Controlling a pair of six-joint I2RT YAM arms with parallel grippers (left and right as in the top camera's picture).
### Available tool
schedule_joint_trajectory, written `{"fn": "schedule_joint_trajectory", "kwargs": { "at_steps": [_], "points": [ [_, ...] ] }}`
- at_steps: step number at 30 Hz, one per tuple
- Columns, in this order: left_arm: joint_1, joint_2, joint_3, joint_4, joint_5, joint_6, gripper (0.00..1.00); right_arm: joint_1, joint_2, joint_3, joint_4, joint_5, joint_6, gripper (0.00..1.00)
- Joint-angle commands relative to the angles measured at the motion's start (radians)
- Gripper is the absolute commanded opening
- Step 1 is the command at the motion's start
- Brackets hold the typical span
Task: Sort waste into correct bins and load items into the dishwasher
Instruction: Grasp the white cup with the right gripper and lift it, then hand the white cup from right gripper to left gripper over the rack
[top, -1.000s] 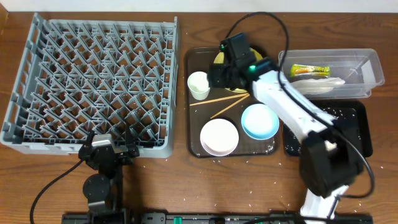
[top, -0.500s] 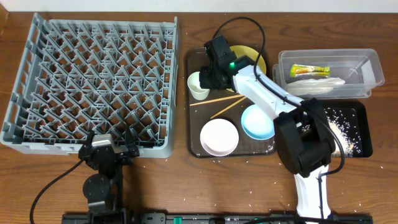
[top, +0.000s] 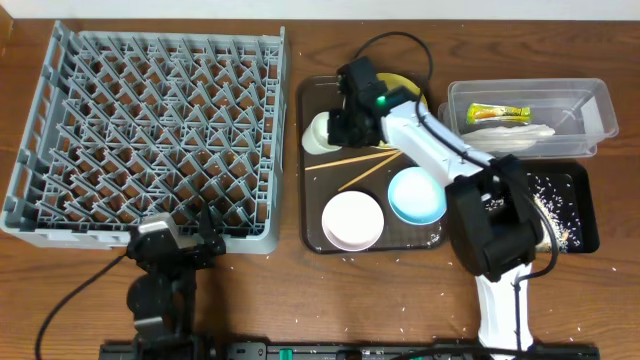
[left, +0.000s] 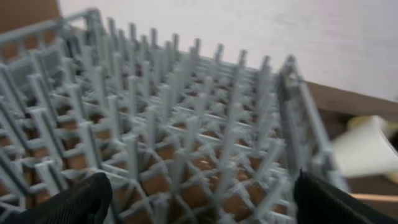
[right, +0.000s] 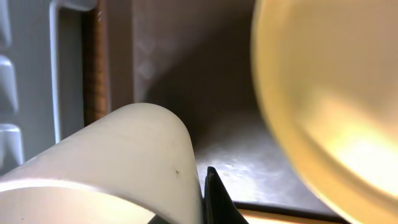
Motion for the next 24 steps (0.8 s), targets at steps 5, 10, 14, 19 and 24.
{"fn": "schedule_joint_trajectory", "kwargs": {
  "at_steps": [5, 10, 14, 19, 24],
  "points": [
    [0.005, 0.394, 0.373, -0.103, 0.298, -0.167, 0.95, -0.115, -0.158, 0.023, -0.031, -0.182, -0.067, 0.01],
    [0.005, 0.684, 0.588, -0.197, 0.534, -0.177, 0.95, -0.136, -0.201, 0.023, -0.037, -0.274, -0.082, 0.01],
    [0.005, 0.860, 0.652, -0.139, 0.800, -0.190, 0.95, -0.167, -0.209, 0.023, -0.032, -0.424, -0.101, 0.01],
    [0.005, 1.016, 0.651, -0.096, 0.943, -0.366, 0.95, -0.225, -0.208, 0.023, -0.022, -0.651, -0.161, 0.01],
    [0.005, 1.110, 0.651, -0.096, 0.942, -0.679, 0.95, -0.237, -0.208, 0.022, -0.018, -0.806, -0.229, 0.01]
  ]
}}
